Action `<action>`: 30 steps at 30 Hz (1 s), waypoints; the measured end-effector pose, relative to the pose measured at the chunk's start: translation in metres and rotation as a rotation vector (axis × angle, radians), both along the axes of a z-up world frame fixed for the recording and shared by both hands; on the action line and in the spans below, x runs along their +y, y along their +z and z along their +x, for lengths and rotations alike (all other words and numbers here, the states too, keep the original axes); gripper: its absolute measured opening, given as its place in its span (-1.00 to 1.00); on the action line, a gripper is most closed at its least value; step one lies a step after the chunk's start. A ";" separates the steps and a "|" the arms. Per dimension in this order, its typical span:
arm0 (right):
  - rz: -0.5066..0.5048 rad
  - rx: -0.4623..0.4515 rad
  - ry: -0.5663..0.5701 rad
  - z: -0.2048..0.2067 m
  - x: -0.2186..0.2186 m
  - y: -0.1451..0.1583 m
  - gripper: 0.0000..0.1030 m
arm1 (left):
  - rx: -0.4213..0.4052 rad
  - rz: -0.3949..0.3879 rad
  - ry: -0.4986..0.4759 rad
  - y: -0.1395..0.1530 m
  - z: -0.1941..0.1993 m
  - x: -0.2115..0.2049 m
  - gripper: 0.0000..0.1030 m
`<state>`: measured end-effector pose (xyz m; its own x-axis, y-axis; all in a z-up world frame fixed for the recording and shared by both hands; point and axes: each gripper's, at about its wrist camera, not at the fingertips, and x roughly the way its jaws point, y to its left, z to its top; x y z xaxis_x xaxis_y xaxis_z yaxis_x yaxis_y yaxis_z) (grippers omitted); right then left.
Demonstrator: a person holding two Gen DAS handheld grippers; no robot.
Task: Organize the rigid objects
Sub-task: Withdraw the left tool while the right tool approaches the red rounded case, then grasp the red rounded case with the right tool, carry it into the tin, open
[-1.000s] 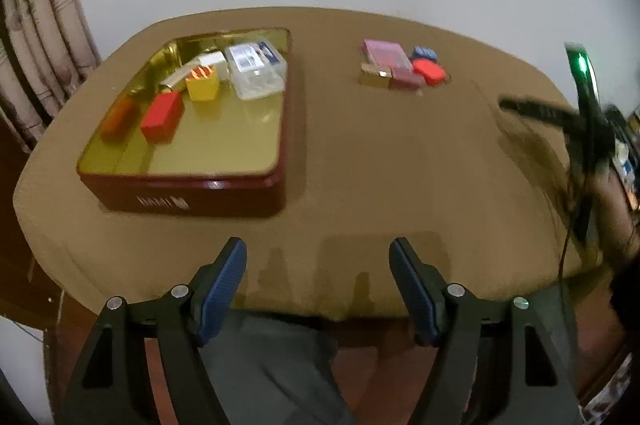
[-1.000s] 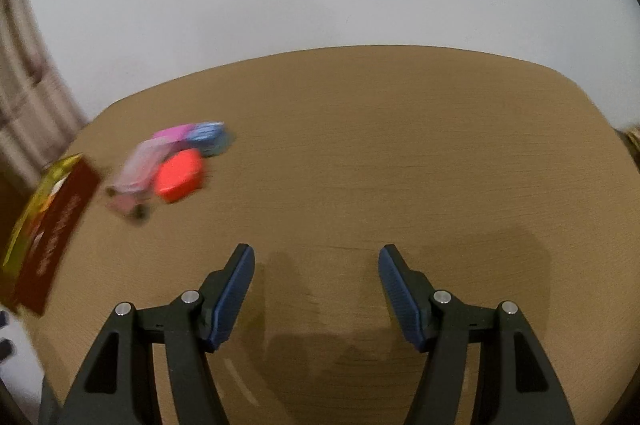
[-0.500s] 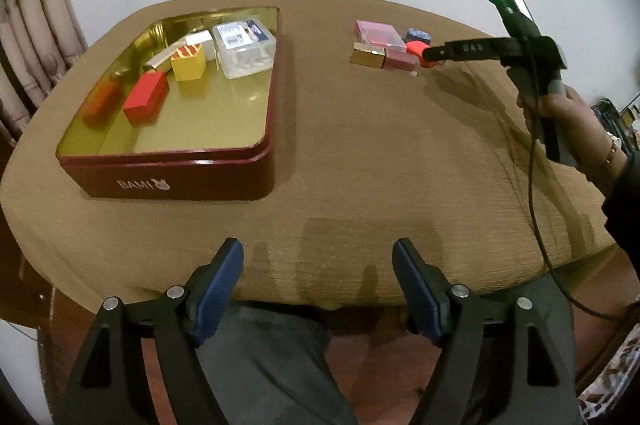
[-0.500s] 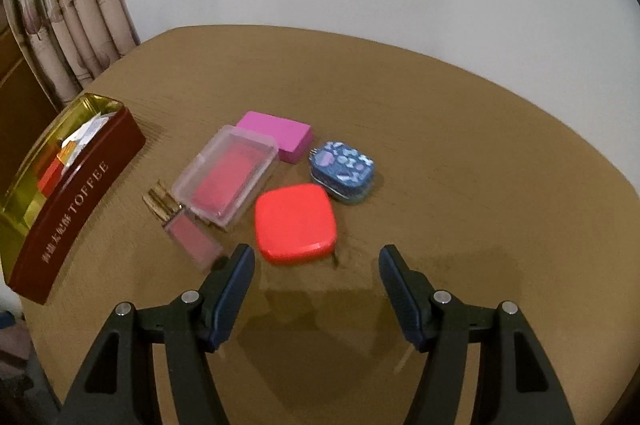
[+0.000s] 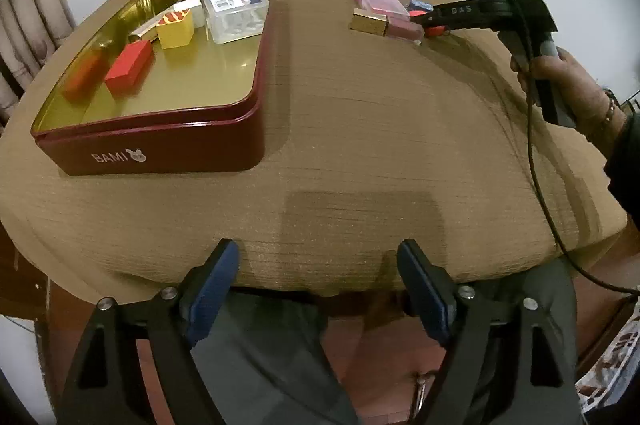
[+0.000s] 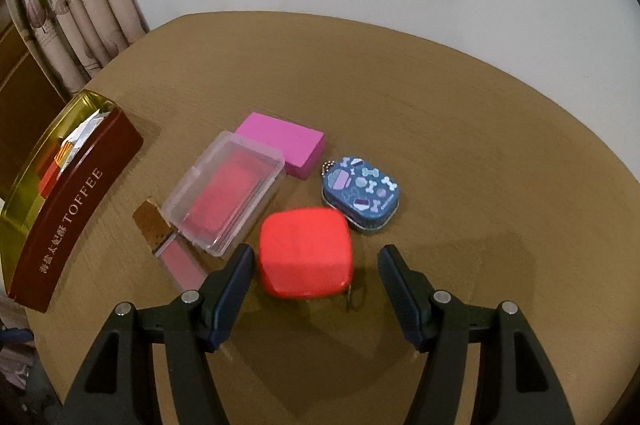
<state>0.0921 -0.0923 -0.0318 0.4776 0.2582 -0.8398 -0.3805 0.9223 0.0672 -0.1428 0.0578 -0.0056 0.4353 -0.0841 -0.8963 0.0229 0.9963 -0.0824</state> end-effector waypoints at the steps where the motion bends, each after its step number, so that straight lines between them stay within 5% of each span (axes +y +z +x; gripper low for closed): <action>1: -0.013 -0.006 -0.006 0.000 0.000 0.000 -0.07 | -0.001 0.001 0.000 0.000 -0.001 0.000 0.52; 10: 0.052 0.003 -0.071 -0.032 -0.027 0.005 -0.08 | 0.012 -0.058 0.049 0.009 -0.002 0.011 0.52; 15: 0.137 -0.013 -0.014 -0.060 -0.014 0.034 -0.08 | -0.020 -0.046 0.056 0.027 -0.018 0.015 0.52; 23: 0.215 -0.069 0.290 -0.090 0.117 0.106 -0.08 | -0.059 -0.005 0.103 0.042 -0.052 0.039 0.57; 30: 0.157 0.004 0.430 -0.085 0.228 0.081 -0.08 | -0.065 -0.062 0.160 0.045 -0.059 0.070 0.58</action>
